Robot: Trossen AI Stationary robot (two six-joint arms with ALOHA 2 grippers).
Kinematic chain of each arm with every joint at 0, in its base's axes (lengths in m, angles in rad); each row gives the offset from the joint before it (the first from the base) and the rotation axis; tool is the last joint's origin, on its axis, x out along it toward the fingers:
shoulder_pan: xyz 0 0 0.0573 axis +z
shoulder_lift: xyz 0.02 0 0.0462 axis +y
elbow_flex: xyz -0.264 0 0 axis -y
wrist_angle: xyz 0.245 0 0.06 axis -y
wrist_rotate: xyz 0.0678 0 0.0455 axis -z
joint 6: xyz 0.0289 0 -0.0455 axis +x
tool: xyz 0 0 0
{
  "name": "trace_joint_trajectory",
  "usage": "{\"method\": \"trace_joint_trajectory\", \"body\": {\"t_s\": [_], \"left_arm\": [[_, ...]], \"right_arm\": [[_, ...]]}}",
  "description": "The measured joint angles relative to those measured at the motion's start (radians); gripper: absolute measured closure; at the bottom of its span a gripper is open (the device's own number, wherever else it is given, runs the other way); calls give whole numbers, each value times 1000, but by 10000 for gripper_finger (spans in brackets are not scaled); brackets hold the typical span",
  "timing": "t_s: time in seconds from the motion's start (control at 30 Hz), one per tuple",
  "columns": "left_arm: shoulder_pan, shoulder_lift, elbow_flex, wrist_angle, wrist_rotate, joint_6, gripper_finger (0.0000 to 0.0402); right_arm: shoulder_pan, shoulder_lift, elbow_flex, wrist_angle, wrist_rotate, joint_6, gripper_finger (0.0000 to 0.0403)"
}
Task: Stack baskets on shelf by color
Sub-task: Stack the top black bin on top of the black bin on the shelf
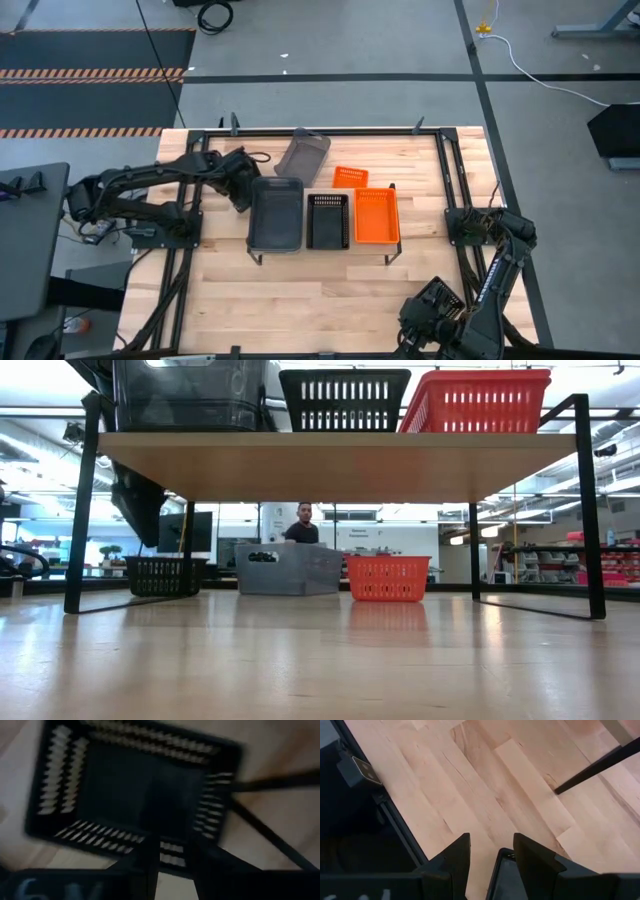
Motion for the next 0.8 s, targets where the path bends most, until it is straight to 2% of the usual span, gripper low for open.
{"method": "trace_joint_trajectory", "body": {"t_s": [0.27,0.57,0.8], "left_arm": [[14,96,0,-26,4,-58,298],[-13,100,0,-25,2,-57,298],[5,101,0,-139,-167,-110,298]], "right_arm": [[0,0,-1,0,0,-29,245],[0,0,-1,-26,0,-60,245],[0,0,-1,-34,0,-61,245]]}}
